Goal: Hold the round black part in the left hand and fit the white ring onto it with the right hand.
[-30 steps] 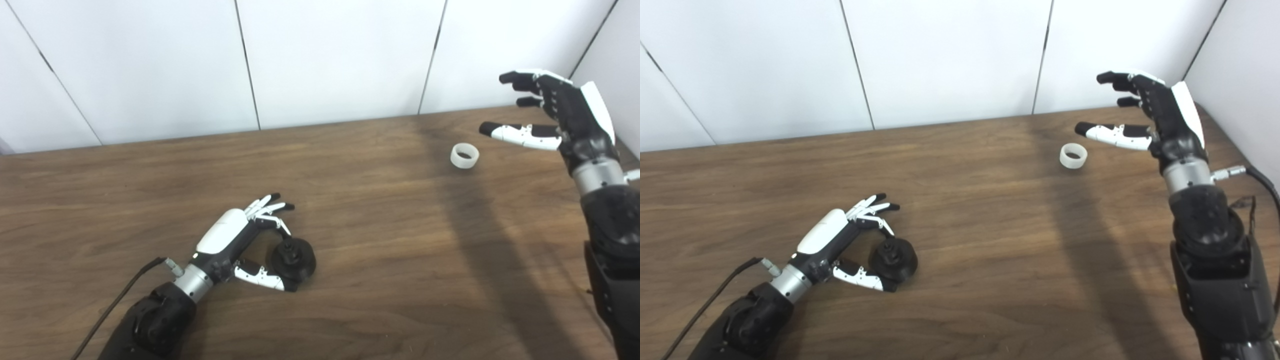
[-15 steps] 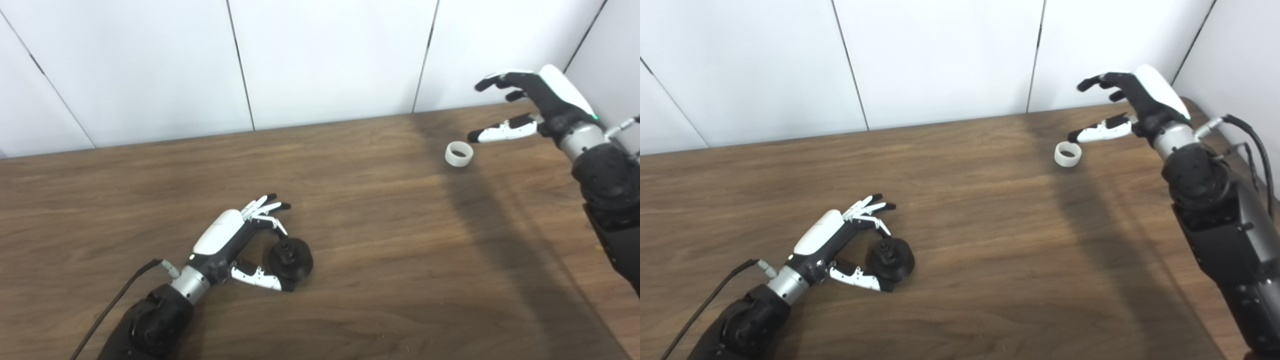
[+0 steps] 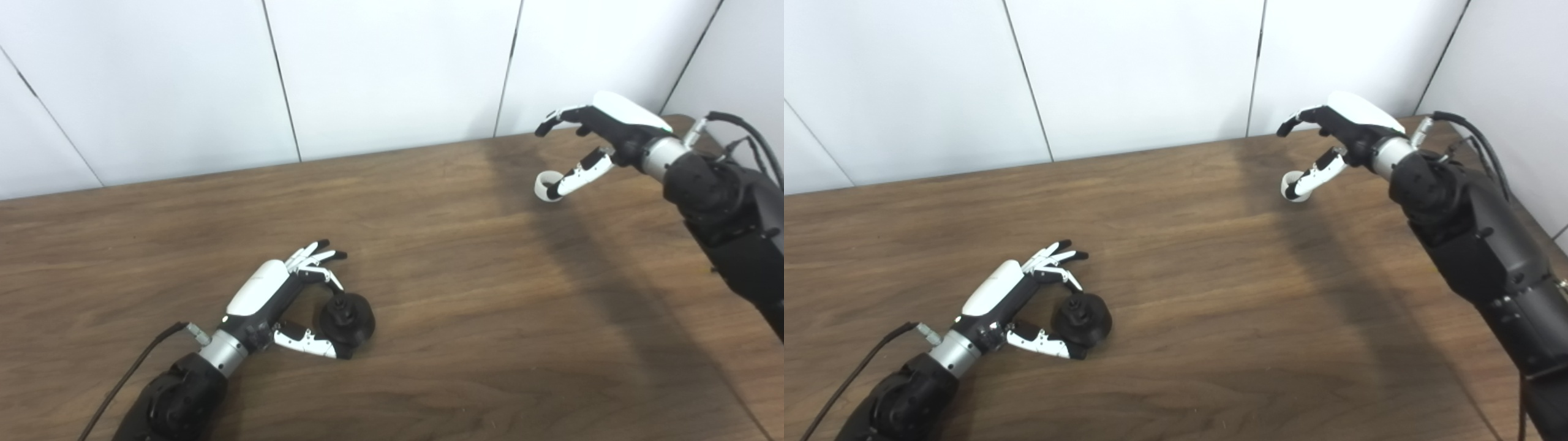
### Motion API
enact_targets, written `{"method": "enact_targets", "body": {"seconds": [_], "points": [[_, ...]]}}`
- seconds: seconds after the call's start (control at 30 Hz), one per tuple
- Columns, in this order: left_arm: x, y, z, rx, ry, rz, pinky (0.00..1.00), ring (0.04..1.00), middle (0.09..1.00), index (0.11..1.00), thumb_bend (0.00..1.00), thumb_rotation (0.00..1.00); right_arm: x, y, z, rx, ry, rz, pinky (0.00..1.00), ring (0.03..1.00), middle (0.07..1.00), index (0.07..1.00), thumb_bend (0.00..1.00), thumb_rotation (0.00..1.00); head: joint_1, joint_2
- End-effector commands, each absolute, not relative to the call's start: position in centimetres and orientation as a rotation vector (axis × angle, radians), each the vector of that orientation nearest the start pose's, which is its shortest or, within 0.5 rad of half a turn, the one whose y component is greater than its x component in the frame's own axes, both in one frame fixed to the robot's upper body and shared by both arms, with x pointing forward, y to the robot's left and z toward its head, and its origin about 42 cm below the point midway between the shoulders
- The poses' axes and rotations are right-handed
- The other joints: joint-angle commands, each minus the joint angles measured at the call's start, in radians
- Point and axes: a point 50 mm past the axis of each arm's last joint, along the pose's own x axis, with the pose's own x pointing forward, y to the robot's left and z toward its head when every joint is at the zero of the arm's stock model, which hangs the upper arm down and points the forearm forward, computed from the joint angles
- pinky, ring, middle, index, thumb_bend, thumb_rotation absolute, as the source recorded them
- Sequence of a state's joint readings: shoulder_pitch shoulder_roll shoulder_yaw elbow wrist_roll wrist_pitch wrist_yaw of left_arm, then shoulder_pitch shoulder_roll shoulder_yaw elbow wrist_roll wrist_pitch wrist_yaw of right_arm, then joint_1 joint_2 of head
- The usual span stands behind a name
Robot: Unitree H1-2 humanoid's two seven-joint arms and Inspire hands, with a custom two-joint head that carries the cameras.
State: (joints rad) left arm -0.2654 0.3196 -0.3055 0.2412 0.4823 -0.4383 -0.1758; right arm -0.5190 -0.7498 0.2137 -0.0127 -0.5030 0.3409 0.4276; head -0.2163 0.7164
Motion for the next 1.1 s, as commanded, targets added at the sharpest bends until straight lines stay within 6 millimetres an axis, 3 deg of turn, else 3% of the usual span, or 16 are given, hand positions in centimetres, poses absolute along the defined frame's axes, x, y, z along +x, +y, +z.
{"method": "enact_targets", "body": {"seconds": [0.0,0.53,1.07], "points": [[35.3,21.9,12.9,0.848,-0.437,-0.623,1.0,1.0,0.894,0.483,0.52,0.05,42.1,-36.5,32.3,-1.323,-0.002,0.144,0.79,0.927,0.894,0.745,0.92,0.17,-0.002,-0.002],[34.8,22.2,12.9,0.85,-0.441,-0.634,1.0,1.0,0.896,0.483,0.52,0.05,44.0,-36.6,30.1,-1.4,0.058,0.15,0.83,0.946,0.897,0.733,0.94,0.11,-0.014,-0.01],[34.4,22.3,12.8,0.844,-0.438,-0.639,1.0,1.0,0.894,0.483,0.52,0.05,44.6,-37.7,29.5,-1.402,0.068,0.121,0.82,0.938,0.9,0.736,0.86,0.11,-0.02,-0.02]]}}
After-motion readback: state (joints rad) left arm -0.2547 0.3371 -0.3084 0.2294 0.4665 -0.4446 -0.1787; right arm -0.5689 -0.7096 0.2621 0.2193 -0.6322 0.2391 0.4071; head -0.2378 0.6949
